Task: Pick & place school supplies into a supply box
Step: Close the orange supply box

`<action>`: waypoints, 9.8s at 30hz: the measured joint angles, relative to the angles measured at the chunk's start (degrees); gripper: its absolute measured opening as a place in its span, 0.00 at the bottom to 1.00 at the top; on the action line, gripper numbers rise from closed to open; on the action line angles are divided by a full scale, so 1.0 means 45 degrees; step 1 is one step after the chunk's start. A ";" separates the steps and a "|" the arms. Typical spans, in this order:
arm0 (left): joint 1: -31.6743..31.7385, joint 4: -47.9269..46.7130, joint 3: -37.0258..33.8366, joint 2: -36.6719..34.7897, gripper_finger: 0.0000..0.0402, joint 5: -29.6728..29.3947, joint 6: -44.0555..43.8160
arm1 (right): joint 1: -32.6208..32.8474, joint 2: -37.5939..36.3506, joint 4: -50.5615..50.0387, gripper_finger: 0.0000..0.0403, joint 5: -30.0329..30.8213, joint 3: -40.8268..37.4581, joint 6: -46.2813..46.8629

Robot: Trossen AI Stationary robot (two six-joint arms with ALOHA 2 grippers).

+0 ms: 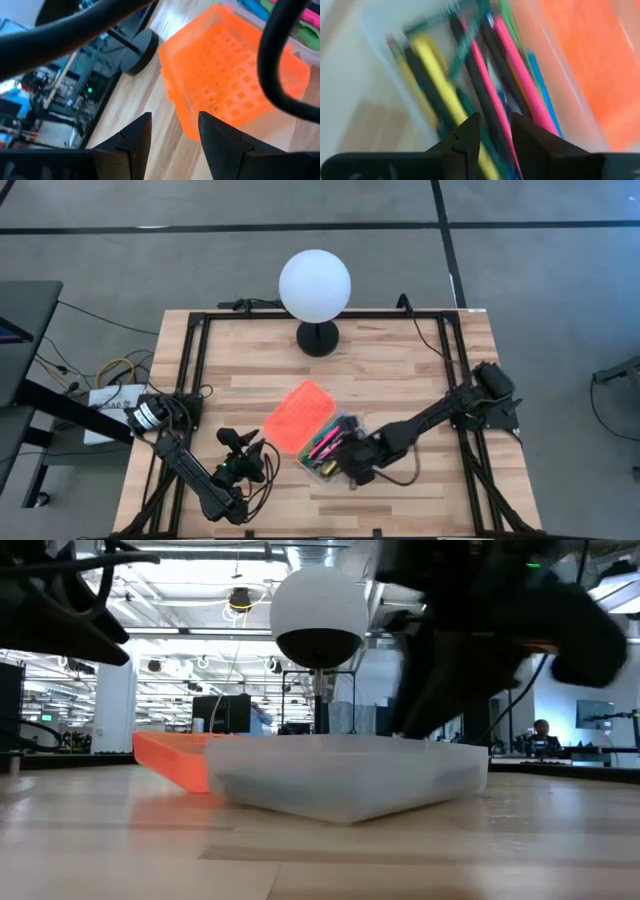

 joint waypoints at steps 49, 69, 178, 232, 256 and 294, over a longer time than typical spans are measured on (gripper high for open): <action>0.0790 0.0354 -0.5305 -0.2708 0.39 -0.6089 -0.3738 | 0.3921 -0.0755 1.8041 0.25 0.6002 -1.0375 0.2851; 0.0786 0.5753 -0.4562 -0.2783 0.39 -0.6844 0.1317 | 0.3612 -0.0543 1.9504 0.25 0.5297 -1.0278 0.1627; 1.2793 1.8606 -1.0486 -0.9577 0.39 1.4624 2.1557 | 0.1139 -0.0513 1.6888 0.25 0.1766 -1.0224 0.4769; 1.3514 2.0637 -1.0453 -0.6795 0.39 1.5775 2.3587 | 0.0642 -0.0518 1.5827 0.25 0.2358 -1.0234 0.5343; 1.1527 3.0155 -1.4717 -0.6785 0.39 1.6449 2.2279 | 0.0284 -0.0515 1.6049 0.25 0.2391 -1.0239 0.5138; 0.9480 3.1882 -1.1331 -0.3838 0.39 1.5479 2.3384 | -0.0878 -0.0513 1.6939 0.25 0.2290 -1.0217 0.4192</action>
